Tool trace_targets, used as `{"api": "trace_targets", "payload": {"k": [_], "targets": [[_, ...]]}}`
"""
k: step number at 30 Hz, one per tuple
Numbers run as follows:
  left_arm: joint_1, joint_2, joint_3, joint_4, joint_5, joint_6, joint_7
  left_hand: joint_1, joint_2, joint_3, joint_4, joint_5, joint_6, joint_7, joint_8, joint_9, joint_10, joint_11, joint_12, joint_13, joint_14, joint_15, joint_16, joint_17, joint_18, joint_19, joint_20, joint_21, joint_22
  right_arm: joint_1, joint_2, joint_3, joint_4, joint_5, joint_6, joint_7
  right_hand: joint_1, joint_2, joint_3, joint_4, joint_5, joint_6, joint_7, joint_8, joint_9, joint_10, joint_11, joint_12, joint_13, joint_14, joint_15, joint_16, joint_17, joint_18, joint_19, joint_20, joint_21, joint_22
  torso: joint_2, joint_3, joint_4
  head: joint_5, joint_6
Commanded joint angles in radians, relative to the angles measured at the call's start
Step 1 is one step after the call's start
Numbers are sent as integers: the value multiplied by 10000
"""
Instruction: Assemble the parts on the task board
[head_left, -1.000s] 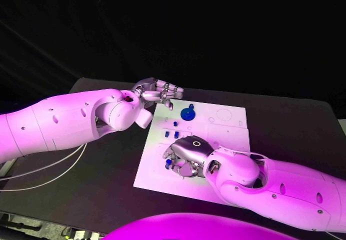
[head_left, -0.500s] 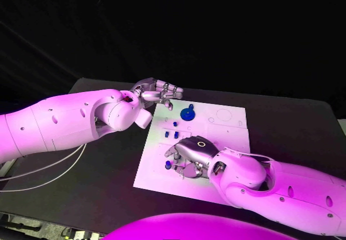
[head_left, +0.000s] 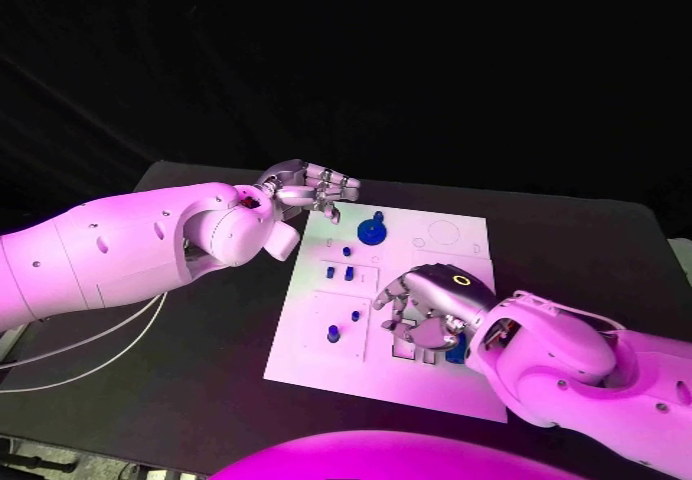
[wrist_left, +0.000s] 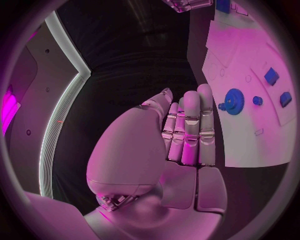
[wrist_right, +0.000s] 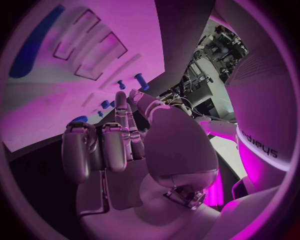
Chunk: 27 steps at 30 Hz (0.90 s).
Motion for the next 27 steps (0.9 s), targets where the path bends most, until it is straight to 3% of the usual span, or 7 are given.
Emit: {"api": "trace_targets", "payload": {"k": [1,2,5,8,15,21,27], "targets": [[3,4,3,15,22,77,54,11,62,-2,-73,-19,-43,9,49,0,-65,2,24,9,-47,14,-41,-15,67,42,37,-42,-16,161,-703,8,255,1927,-262,-325,-432,-150,-463,253,117,282,-183,229,113,630,-195,823,576,571,-174,11,179,-182,664,-119,208,2186,-33,-40,-39,-254,57],[3,3,3,17,22,76,53,11,62,-2,-73,-19,-43,9,49,0,-65,2,24,9,-47,14,-41,-15,67,42,37,-42,-16,190,-900,9,306,2085,-225,-405,-756,-159,-721,473,156,391,-266,329,173,874,-244,1375,1030,582,-214,24,187,-210,707,-175,340,2235,-46,-50,-48,-352,57],[4,0,-2,28,22,73,49,11,62,-3,-76,-19,-45,10,51,0,-69,2,30,10,-47,14,-41,-15,67,44,37,-44,-19,251,-1551,3,460,2465,-85,-696,-1205,-66,-1650,979,796,421,-467,687,526,1209,-496,6313,6560,660,-345,244,476,-262,793,-500,600,2339,-65,-60,-55,-586,47],[4,-7,-13,47,22,59,41,11,62,-3,-76,-19,-45,10,51,0,-69,2,30,10,-47,14,-41,-15,67,44,37,-44,-19,249,-2156,-28,610,2567,-6,-963,-1383,137,-2703,1496,1318,274,-614,1137,1077,1292,-463,9112,9901,716,-408,492,823,-297,837,-426,745,2400,-83,-64,-57,-833,32],[2,-37,-50,65,22,50,32,11,62,-3,-76,-19,-45,10,51,0,-69,2,30,10,-47,14,-41,-15,67,44,37,-44,-19,-89,-3060,-104,883,1935,11,-1478,-1197,246,-3511,1810,1341,27,-517,1436,1533,1249,-446,9496,10585,734,-413,599,971,-316,864,-415,832,2438,-112,-40,-119,-1111,13],[-2,-42,-84,60,22,71,30,11,62,-3,-76,-19,-45,10,51,0,-69,2,30,10,-47,14,-41,-15,67,44,37,-44,-19,-389,-3093,-134,890,1464,-131,-1830,-1091,268,-3822,1917,1269,-40,-524,1526,1686,1252,-447,9523,10706,751,-412,660,1063,-332,888,-414,909,2465,-129,-13,-143,-1179,-19],[-5,-70,-94,70,22,77,30,11,62,-3,-76,-19,-45,10,51,0,-69,2,30,10,-47,14,-41,-15,67,44,37,-44,-19,-629,-2884,-151,734,1248,-326,-2054,-1022,348,-4041,2055,1423,-127,-515,1564,1789,1243,-440,9512,10771,759,-406,698,1117,-340,898,-409,943,2477,-115,-30,-112,-1302,-36]]}}
